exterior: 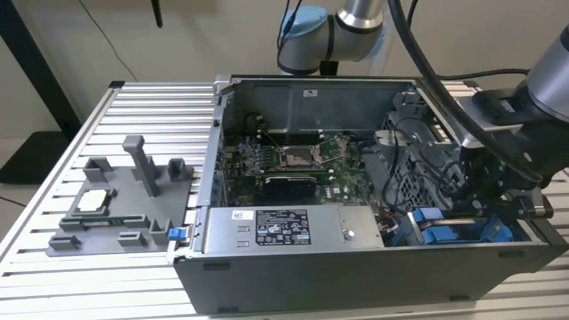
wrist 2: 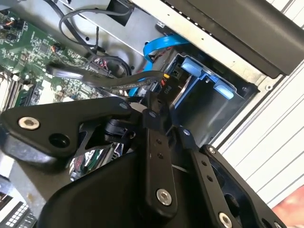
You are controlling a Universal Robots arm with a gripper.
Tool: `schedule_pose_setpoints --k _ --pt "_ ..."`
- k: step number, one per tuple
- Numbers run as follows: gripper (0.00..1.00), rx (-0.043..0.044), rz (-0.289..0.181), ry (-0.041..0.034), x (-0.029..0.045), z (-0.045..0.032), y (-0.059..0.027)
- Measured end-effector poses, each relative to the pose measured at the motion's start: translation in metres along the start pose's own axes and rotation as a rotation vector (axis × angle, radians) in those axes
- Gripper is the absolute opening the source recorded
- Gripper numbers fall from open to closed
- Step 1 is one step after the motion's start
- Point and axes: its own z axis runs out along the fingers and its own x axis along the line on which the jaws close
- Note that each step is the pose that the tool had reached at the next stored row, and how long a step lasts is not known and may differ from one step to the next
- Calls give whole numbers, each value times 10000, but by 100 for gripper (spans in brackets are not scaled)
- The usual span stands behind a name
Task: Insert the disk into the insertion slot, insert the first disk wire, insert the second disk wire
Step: 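Insert the second disk wire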
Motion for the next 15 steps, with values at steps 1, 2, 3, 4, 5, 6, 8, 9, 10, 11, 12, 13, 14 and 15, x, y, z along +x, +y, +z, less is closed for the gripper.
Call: schedule_pose_setpoints --k 1,2,3,4,5,6,8,9,10,11,12,13,14,15 --pt "100 0 0 2 -6 -37 -2" --pt "100 0 0 2 -12 -76 -4" --pt "100 0 0 1 -18 -114 -6" --pt "100 0 0 3 -24 -153 -8" --pt "100 0 0 3 -29 -187 -10" --pt "100 -2 0 2 -34 -219 -12" --pt "100 -2 0 2 -44 -281 -16" --pt "100 -2 1 1 -48 -309 -18" --pt "100 -2 3 -1 -52 -335 -19" --pt "100 -2 5 -3 -56 -357 -20" --pt "100 -2 8 -5 -60 -383 -21" --pt "100 -2 8 -6 -64 -411 -23" --pt "100 -1 9 -8 -68 -435 -24" --pt "100 -1 9 -9 -71 -459 -26"
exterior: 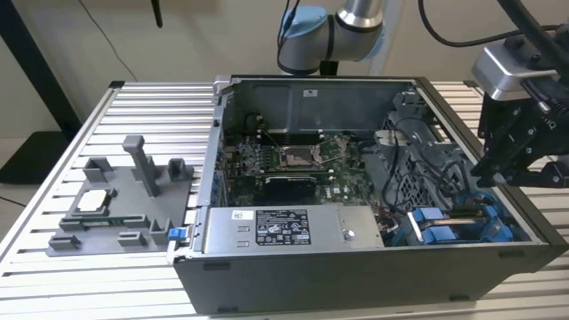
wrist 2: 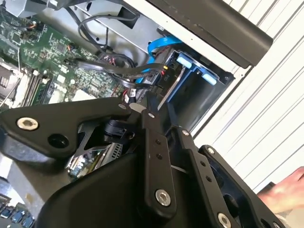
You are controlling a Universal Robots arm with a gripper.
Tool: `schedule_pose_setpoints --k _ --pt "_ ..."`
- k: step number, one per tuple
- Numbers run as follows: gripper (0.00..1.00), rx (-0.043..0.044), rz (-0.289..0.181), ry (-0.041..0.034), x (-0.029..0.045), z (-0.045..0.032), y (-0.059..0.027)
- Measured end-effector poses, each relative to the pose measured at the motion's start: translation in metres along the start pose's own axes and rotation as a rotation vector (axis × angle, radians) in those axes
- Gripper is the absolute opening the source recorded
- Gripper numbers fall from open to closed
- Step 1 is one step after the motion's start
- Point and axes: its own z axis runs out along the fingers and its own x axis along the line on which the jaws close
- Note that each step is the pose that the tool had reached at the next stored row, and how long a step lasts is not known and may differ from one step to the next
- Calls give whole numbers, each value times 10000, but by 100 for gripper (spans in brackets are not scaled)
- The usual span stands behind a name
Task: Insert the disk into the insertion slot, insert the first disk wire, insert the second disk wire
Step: 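Insert the second disk wire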
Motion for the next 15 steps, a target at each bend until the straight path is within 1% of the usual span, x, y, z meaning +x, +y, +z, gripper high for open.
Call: schedule_pose_setpoints --k 2,7,15 --pt "100 0 0 0 -6 -37 -2" --pt "100 0 0 -3 -12 -79 -4" --pt "100 0 0 -10 -13 -80 -4"
